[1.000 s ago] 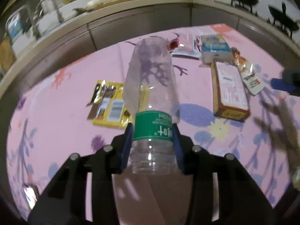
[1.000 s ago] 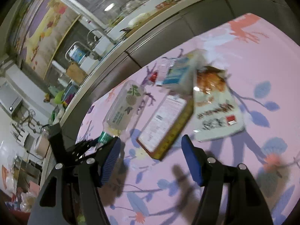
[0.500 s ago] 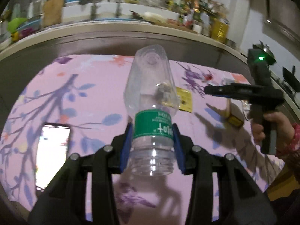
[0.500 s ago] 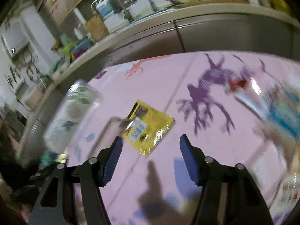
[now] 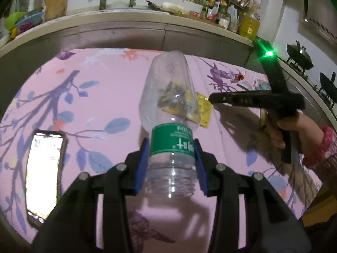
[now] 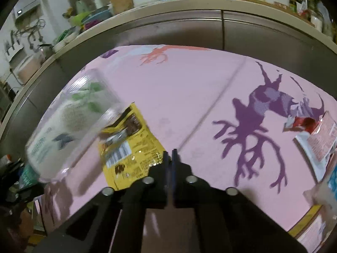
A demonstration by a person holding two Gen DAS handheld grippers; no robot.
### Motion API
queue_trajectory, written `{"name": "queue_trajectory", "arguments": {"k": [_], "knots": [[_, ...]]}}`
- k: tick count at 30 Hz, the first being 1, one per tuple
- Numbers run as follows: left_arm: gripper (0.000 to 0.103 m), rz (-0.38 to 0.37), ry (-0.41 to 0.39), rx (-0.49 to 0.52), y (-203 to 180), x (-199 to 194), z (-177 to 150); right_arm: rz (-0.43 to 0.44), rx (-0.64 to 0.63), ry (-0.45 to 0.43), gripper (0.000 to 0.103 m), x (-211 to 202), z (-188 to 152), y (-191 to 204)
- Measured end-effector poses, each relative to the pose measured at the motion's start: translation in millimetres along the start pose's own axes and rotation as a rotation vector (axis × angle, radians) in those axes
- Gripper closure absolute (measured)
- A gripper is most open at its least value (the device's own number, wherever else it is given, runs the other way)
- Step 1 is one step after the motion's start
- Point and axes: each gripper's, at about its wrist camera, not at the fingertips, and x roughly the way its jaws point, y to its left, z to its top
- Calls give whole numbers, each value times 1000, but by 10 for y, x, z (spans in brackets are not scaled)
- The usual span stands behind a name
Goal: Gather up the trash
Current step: 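Grasp the clear water bottle with the left gripper while the right gripper grasps the yellow packet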
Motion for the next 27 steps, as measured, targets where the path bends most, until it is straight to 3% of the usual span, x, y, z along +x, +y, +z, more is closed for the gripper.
{"name": "queue_trajectory", "arguments": {"k": [8, 14, 18, 22, 27], "knots": [[64, -1, -2, 25, -124, -21, 39, 101, 148, -113, 103, -618, -371, -150], [64, -43, 23, 67, -400, 18, 24, 76, 269, -197, 103, -1263, -932, -398], [64, -93, 35, 113, -693, 37, 14, 30, 401, -202, 103, -1679, -1620, -669], [64, -169, 65, 146, -1022, 63, -24, 74, 535, -175, 103, -1819, -2176, -822], [64, -230, 109, 218, -1457, 84, -151, 166, 645, -194, 102, -1824, -2431, -999]]}}
